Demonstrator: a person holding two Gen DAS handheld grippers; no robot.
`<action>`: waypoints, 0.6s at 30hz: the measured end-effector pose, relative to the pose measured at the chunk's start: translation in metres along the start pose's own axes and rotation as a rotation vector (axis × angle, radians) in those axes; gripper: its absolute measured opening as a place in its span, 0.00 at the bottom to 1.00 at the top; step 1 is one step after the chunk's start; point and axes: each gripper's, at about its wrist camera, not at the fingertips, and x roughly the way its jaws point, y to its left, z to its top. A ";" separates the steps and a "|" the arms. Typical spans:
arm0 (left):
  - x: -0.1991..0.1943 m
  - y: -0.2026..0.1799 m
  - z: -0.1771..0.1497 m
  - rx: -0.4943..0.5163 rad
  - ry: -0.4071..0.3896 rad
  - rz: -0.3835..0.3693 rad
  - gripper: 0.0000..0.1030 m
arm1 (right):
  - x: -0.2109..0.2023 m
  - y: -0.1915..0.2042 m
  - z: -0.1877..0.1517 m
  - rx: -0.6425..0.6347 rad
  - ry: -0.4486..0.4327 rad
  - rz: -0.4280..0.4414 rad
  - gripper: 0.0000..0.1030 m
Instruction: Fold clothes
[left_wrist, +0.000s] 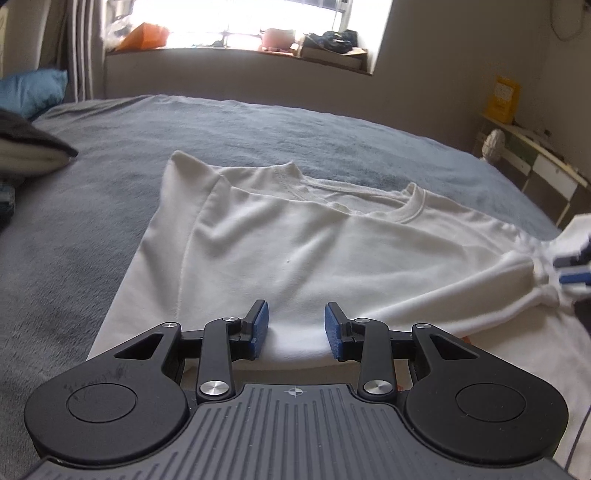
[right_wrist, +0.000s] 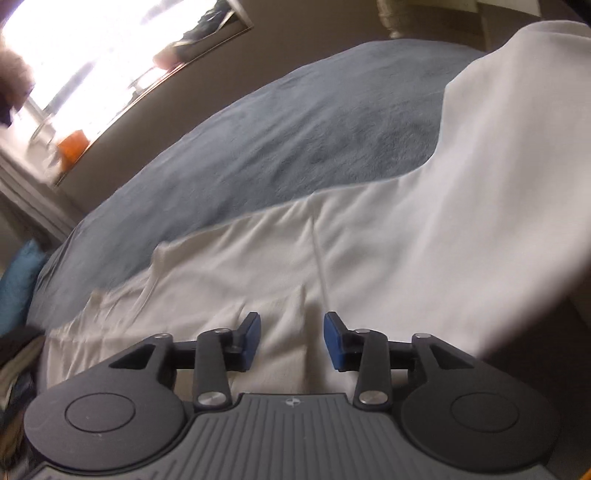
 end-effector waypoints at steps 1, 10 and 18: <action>-0.001 0.001 0.000 -0.007 -0.001 0.002 0.32 | 0.001 0.002 -0.004 -0.011 0.022 0.004 0.40; -0.014 0.016 0.001 -0.054 -0.019 0.056 0.32 | 0.015 0.018 -0.019 -0.103 0.038 -0.043 0.06; -0.016 0.030 -0.001 -0.093 -0.023 0.072 0.32 | -0.015 0.011 -0.037 -0.084 0.072 -0.052 0.04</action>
